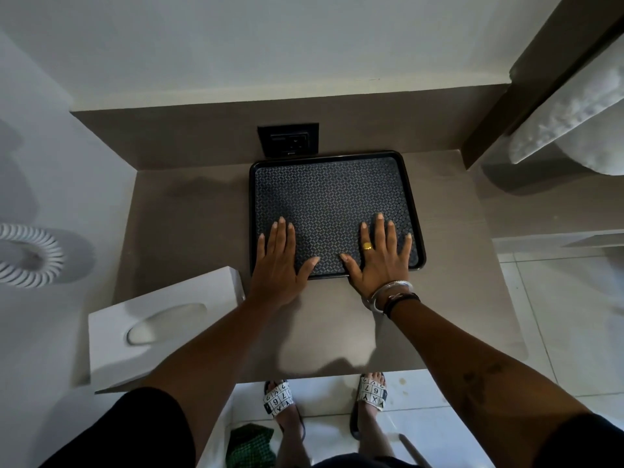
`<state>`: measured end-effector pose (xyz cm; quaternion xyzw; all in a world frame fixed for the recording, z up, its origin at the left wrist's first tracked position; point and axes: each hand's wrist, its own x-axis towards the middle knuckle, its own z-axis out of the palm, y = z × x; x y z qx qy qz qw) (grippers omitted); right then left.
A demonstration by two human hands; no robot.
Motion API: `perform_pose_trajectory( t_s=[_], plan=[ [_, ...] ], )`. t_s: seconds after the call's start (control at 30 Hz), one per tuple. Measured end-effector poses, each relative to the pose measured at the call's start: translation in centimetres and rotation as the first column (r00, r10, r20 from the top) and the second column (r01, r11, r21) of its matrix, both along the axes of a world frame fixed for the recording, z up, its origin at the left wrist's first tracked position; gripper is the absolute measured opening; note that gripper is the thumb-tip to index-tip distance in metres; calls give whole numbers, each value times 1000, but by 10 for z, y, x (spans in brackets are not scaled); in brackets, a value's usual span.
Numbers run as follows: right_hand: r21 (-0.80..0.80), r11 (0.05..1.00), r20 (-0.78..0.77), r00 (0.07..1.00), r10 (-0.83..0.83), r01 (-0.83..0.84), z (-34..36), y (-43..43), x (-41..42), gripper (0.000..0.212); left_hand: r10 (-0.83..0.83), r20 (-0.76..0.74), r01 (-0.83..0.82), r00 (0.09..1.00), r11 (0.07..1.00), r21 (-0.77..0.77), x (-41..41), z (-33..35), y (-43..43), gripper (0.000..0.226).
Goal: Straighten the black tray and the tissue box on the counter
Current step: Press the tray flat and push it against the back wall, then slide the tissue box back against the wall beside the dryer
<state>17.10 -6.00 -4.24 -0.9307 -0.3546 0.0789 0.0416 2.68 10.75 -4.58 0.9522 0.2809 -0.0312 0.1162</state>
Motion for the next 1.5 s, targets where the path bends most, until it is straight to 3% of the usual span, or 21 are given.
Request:
perform_pose_trajectory(
  t_s=[0.37,0.5,0.67,0.8,0.9,1.1,1.33,1.5],
  plan=[
    [-19,1000,1,1000,16,-16,7,8,4,83,-50,-12,50,999,999,1,4,5,12,88],
    [71,997,19,1000,23,-25,19,5,-7,83,-29,65,31,997,999,-38,5,25,8,88],
    [179,961,40,977,207,-211,25,-9,-58,83,-21,184,34,983,997,-66,-14,59,24,84],
    [142,874,-8,882,471,-465,17,-17,-101,76,-55,62,59,997,996,-64,-59,75,55,89],
    [80,831,-68,829,556,-551,11,-13,-120,75,-131,-64,128,989,991,-50,-105,77,76,96],
    [-65,807,-138,806,575,-587,7,2,-139,85,-151,-217,138,964,988,-73,-187,76,97,122],
    [-142,805,-153,816,557,-576,5,8,-143,98,-179,-334,168,926,984,-60,-225,60,99,148],
    [-169,794,-147,812,565,-584,3,9,-143,99,-141,-326,140,935,990,-26,-220,56,98,145]
  ],
)
